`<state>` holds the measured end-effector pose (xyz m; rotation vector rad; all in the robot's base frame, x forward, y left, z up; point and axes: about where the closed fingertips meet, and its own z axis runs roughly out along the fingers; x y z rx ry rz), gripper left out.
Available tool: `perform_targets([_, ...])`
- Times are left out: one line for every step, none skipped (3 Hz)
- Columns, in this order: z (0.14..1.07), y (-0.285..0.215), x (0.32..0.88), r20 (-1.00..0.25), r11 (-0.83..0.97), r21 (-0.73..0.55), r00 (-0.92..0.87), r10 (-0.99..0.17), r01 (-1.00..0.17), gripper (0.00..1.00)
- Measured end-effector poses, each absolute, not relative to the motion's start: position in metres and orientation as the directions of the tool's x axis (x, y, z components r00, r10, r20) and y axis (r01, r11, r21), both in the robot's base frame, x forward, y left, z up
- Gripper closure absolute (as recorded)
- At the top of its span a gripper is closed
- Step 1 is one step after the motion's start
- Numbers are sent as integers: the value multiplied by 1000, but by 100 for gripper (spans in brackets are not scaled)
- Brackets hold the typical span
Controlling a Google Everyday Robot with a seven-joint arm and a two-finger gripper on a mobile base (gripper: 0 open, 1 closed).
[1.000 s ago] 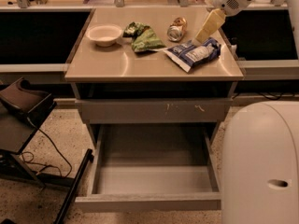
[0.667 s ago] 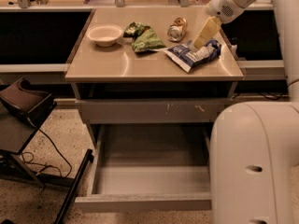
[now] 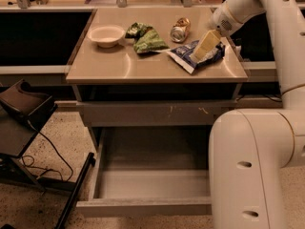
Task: Place blue chip bag into middle drawer
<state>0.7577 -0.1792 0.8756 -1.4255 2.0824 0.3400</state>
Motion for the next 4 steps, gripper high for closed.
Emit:
perform_targets([854,-178,766,-622,424,-66,-295,-725,-903,0])
perform_targets([830,-186,781,-646,479,-39,-343,-681,-877,0])
perform_targets([828,-185,782,-647,480,-38,-345,-681,-877,0])
perform_targets([828,-185,782,-647,480,-38,-345,-681,-877,19])
